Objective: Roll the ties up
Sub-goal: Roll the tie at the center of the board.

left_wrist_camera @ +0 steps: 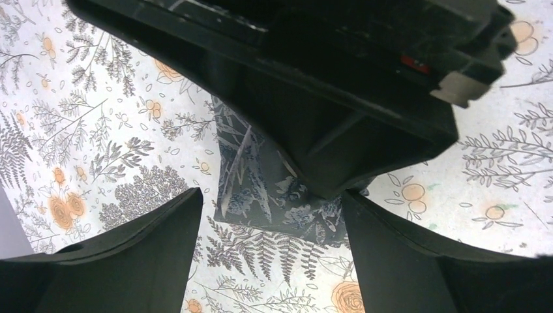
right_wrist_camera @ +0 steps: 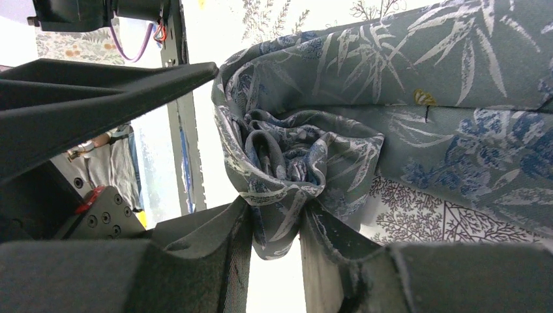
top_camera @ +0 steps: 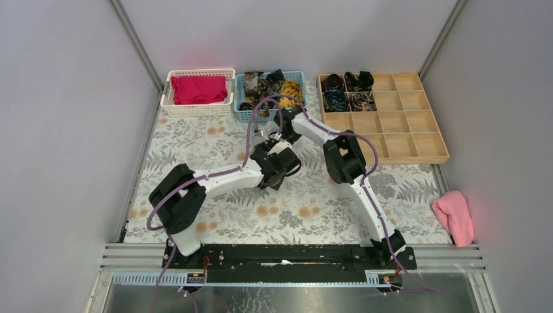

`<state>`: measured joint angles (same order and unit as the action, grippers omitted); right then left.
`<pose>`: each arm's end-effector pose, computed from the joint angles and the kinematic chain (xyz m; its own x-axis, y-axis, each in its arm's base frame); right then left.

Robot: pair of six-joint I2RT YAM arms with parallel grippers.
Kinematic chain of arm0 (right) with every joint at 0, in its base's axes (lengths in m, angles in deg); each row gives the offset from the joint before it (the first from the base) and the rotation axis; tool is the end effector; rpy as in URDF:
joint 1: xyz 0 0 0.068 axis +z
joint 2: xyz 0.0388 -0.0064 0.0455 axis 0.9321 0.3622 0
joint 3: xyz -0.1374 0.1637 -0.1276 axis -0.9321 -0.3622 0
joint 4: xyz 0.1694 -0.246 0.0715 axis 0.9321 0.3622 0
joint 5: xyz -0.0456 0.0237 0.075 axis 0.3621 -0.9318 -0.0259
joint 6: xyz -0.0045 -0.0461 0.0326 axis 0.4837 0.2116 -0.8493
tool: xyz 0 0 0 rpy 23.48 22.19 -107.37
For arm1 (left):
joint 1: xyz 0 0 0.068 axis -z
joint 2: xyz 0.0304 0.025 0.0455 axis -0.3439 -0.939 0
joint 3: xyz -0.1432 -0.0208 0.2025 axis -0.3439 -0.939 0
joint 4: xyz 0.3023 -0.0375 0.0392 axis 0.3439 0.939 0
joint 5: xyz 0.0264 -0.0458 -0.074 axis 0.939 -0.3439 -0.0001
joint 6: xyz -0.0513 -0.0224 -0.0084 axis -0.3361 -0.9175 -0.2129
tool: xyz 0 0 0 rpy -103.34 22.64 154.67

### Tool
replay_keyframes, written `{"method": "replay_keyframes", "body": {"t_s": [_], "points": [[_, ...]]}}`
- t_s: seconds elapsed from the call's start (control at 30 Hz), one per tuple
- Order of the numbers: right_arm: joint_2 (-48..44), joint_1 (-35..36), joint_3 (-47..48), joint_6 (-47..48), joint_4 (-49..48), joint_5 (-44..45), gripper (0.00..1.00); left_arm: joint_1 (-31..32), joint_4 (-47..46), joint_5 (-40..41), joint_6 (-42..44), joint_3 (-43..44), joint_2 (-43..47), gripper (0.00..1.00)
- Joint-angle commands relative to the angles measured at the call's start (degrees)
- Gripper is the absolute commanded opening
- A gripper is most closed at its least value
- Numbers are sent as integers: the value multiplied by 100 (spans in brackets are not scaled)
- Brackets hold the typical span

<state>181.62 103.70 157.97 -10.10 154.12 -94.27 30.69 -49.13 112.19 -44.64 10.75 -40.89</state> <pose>0.4079 0.3277 0.0919 -0.5409 -0.6833 -0.4905 -0.6743 0.0037 0.7385 0.2495 -0.2706 0.1340 -0.7472 0.4397 -0.4984 0.2679 0.8855 0.3795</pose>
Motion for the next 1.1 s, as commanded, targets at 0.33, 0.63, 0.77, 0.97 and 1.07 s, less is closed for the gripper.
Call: {"method": "replay_keyframes", "body": {"t_s": [0.33,0.63,0.77,0.97,1.07], "points": [[-17,67,201,-235,201,-246,17,69,115,-818,33,61,341,99],[-56,77,203,-175,230,-287,17,-98,95,-336,49,275,-465,98],[-15,78,163,-137,237,-338,16,-282,63,122,30,271,-578,98],[34,76,143,-173,202,-345,16,-511,-188,107,72,225,-328,99],[37,75,138,-169,206,-331,16,-595,-305,-61,167,230,-477,98]]}}
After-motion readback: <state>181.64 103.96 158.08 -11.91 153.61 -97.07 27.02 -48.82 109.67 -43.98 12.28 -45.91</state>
